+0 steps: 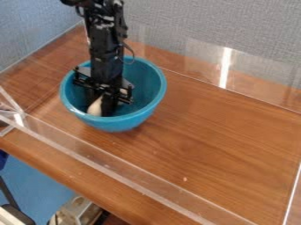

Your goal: Remove the mushroom from inside the blue bowl and put it on the table

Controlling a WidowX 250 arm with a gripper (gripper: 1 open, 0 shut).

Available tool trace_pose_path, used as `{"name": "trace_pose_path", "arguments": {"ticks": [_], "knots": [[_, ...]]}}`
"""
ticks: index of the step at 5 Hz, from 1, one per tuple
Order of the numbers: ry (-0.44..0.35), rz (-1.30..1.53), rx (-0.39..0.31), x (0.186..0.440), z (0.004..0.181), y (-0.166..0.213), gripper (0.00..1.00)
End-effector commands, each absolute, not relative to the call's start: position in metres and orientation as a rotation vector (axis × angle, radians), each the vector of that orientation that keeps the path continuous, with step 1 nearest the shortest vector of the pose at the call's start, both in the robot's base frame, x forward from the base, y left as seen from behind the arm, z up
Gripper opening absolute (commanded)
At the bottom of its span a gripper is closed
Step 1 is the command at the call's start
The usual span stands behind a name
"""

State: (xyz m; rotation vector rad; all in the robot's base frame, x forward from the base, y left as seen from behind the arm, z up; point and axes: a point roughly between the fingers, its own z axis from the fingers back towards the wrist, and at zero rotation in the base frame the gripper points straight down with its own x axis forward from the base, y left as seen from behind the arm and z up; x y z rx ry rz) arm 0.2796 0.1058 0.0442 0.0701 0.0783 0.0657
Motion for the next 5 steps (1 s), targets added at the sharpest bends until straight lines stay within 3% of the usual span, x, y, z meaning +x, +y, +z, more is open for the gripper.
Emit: {"name": "trace_pose_path", "arguments": {"ticks": [1, 2, 4, 5], "knots": [[0.016, 0.085, 0.098, 0.28, 0.068, 0.11, 0.0], [0.013, 0.083, 0.107, 0.278, 0.07, 0.107, 0.0], [0.007, 0.115, 0.124, 0.28, 0.094, 0.127, 0.0], [-0.004, 0.118, 0.125, 0.278, 0.095, 0.13, 0.0]]}}
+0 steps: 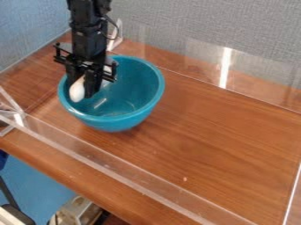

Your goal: Remove the mushroom from inside the blue bowl and put it on the table

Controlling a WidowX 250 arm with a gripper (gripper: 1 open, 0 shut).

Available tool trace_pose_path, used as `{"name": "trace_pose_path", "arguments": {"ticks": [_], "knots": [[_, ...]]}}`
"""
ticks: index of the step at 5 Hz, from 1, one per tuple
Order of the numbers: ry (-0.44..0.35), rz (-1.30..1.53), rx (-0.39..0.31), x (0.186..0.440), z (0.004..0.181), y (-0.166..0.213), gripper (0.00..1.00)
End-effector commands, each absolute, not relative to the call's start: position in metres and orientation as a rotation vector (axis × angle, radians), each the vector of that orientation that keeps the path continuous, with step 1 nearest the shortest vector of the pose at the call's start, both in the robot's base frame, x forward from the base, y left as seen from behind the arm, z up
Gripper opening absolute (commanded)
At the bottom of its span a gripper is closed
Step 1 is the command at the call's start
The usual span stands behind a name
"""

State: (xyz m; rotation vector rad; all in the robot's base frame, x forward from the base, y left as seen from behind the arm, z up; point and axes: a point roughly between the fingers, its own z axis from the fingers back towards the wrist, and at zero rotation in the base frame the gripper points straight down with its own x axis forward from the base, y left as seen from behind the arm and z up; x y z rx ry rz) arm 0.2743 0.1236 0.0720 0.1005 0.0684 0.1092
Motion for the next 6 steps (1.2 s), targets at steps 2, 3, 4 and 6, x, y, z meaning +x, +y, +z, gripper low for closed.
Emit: {"name": "trace_pose_path", "arguments": {"ticks": [2, 3, 4, 6], "knots": [[0.004, 0.124, 0.115, 0.277, 0.075, 0.129, 0.0], [-0.032, 0.149, 0.11, 0.276, 0.1, 0.114, 0.0], [-0.077, 0.162, 0.104, 0.276, 0.123, 0.109, 0.0], [-0.156, 0.15, 0.082, 0.278, 0.163, 0.097, 0.0]]}}
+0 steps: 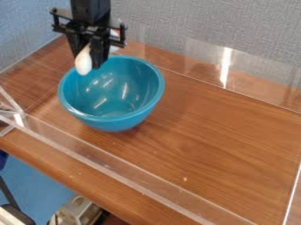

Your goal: Remove the mushroom from inside the blue bowl and put it on the table

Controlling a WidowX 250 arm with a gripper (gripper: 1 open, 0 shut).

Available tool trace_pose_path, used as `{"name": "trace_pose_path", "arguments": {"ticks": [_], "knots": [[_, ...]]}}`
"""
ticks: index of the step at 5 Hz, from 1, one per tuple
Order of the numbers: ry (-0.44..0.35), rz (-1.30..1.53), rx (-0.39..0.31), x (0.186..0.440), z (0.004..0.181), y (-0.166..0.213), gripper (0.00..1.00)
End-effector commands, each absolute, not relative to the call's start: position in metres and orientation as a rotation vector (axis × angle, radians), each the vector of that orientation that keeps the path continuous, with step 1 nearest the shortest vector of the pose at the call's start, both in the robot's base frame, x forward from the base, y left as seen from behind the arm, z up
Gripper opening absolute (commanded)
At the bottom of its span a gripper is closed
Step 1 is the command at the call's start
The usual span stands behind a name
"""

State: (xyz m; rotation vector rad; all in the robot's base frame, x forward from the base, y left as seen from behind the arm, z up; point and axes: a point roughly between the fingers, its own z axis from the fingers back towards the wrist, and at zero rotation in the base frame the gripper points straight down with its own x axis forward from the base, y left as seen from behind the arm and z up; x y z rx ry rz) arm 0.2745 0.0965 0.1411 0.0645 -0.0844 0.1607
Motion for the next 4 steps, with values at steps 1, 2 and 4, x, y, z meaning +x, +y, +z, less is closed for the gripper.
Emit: {"name": "trace_pose_path", "arguments": {"ticks": [1, 2, 4], "knots": [[-0.178, 0.105, 0.06, 0.279, 0.169, 0.082, 0.0], [-0.184, 0.068, 0.04, 0.276, 0.164, 0.054, 0.0], [-0.169, -0.075, -0.002, 0.268, 0.14, -0.038, 0.0]]}}
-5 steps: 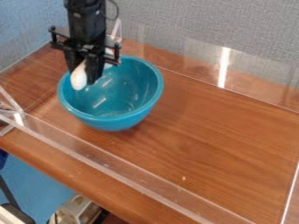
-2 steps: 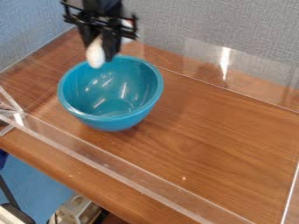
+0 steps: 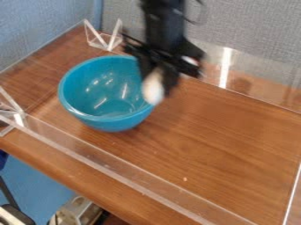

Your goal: Remove the mushroom from inside the blue bowl and put it on the table

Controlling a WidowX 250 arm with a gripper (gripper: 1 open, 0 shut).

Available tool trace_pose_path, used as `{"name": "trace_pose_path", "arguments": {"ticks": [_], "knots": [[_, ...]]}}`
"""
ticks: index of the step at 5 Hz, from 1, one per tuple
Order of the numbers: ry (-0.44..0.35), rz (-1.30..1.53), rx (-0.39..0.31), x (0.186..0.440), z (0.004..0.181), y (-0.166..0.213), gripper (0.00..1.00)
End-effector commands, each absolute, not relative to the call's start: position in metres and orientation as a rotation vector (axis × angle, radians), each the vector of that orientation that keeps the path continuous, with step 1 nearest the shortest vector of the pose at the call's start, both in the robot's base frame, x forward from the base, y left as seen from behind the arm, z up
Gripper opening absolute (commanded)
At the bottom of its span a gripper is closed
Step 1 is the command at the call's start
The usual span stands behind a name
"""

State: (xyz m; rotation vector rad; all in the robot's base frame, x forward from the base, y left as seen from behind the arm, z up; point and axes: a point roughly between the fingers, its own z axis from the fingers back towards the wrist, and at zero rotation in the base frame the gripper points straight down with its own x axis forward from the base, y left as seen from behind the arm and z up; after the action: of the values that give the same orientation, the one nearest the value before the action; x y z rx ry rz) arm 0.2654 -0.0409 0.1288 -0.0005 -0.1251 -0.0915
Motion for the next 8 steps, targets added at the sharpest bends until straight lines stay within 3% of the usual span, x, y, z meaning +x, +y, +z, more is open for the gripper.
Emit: {"name": "trace_pose_path", "arguments": {"ticks": [1, 2, 4, 6, 8], "knots": [[-0.144, -0.179, -0.019, 0.261, 0.129, -0.088, 0.0], [-0.111, -0.276, -0.034, 0.254, 0.11, -0.13, 0.0], [-0.09, -0.411, -0.055, 0.247, 0.049, -0.149, 0.0], [-0.123, -0.445, -0.07, 0.255, 0.037, -0.125, 0.0], [-0.175, -0.446, -0.083, 0.262, 0.05, -0.13, 0.0]]}}
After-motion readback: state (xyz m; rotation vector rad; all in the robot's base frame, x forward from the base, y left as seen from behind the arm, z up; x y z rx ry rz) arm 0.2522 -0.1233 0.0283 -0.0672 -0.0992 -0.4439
